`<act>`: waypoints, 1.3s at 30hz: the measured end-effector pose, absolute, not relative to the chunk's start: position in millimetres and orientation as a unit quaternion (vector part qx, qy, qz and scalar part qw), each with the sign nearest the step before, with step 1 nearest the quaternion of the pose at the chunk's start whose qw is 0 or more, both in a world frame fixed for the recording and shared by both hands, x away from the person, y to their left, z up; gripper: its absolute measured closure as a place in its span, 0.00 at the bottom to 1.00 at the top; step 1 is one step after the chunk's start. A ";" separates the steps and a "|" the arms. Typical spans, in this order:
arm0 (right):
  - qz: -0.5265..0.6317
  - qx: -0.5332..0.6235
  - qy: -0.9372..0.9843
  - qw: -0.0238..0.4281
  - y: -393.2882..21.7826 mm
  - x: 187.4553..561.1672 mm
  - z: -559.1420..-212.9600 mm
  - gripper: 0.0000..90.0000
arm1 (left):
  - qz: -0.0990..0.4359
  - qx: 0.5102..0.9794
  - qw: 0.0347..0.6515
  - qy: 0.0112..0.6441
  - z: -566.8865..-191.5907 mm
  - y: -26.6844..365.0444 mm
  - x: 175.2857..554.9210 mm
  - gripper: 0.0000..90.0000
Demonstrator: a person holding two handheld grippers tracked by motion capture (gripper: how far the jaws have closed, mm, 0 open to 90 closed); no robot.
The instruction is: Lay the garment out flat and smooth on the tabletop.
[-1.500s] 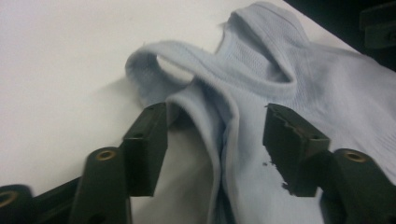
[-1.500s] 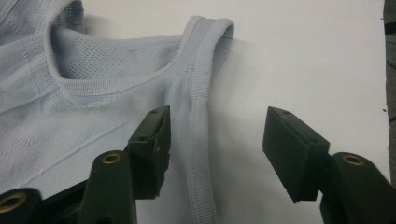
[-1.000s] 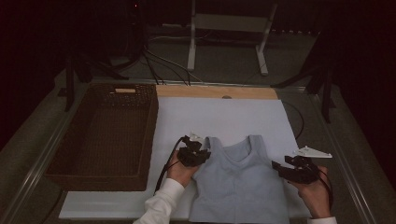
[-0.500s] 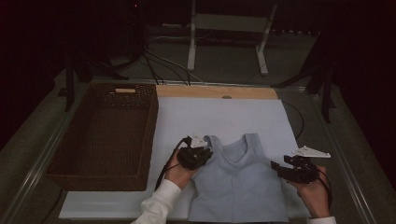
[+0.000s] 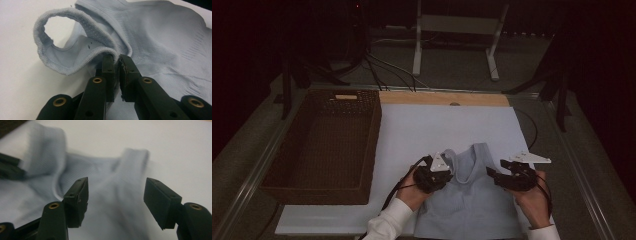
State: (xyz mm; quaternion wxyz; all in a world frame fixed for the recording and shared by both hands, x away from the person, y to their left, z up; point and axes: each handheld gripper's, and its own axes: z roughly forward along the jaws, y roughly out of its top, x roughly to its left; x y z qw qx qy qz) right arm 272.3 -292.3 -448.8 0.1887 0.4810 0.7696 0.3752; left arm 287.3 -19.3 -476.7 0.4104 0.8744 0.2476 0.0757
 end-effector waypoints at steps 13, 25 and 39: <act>0.408 0.439 0.782 0.170 -243.9 282.4 -440.0 0.44 | 0.070 0.875 0.414 0.240 -477.2 -23.3 284.3 0.93; 0.413 0.431 0.790 0.140 -221.1 290.8 -449.7 0.52 | 0.062 0.875 0.415 0.243 -478.2 -23.0 285.1 0.93; 0.398 0.412 0.805 0.152 -212.1 285.2 -448.7 0.98 | 0.054 0.868 0.425 0.251 -477.0 -16.8 287.7 0.75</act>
